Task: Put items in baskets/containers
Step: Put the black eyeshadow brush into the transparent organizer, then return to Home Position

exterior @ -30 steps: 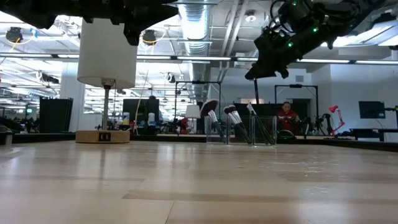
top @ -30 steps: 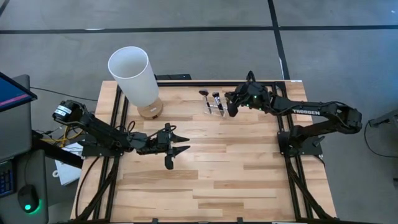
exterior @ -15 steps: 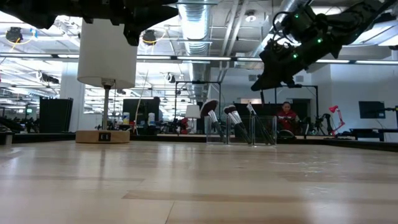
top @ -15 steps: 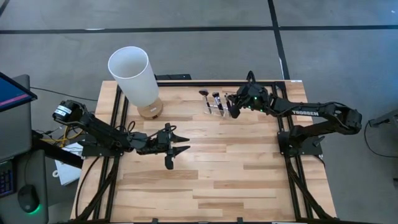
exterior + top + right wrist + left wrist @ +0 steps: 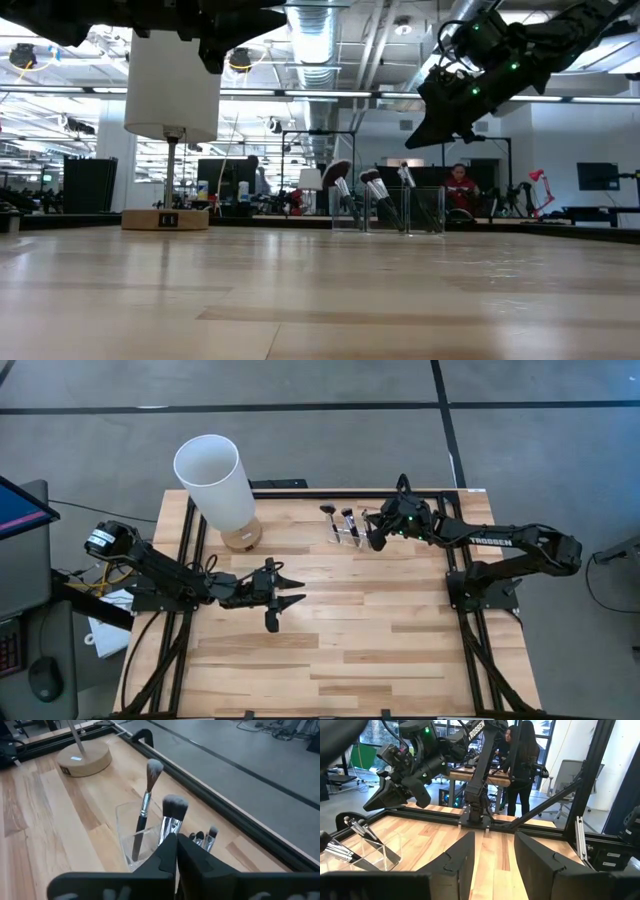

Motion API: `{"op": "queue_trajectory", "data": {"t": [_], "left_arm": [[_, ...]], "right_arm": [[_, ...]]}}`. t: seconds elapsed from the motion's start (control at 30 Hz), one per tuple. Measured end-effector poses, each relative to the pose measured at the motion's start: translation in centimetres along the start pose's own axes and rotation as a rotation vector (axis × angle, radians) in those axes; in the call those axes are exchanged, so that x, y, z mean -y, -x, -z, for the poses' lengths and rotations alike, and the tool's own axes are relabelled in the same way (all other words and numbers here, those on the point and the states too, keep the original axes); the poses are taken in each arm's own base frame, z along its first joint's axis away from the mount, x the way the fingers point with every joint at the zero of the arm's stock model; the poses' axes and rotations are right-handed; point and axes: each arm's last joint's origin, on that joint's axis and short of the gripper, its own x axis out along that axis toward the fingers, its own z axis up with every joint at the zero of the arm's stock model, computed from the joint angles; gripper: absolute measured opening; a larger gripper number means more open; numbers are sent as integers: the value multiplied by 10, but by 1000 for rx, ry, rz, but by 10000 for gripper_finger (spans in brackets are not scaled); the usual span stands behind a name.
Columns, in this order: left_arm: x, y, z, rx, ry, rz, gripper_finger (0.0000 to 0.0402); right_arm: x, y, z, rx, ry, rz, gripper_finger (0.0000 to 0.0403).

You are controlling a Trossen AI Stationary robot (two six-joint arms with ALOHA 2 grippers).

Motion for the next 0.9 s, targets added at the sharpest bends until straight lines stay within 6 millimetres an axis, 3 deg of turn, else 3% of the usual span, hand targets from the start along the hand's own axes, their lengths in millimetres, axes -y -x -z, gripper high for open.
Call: {"op": "queue_trajectory", "data": {"t": [0.4, 0.57, 0.67, 0.9], "left_arm": [[0, 0, 0, -1, 0, 0, 135], [0, 0, 0, -1, 0, 0, 135], [0, 0, 0, -2, -1, 0, 135], [0, 0, 1, -5, -2, 0, 135]], "right_arm": [[-1, 0, 0, 2, -5, -2, 8], [-14, 0, 4, -34, 3, -114, 6], [-20, -2, 12, -105, 6, -88, 2], [-36, 0, 7, -25, 41, -81, 0]]}}
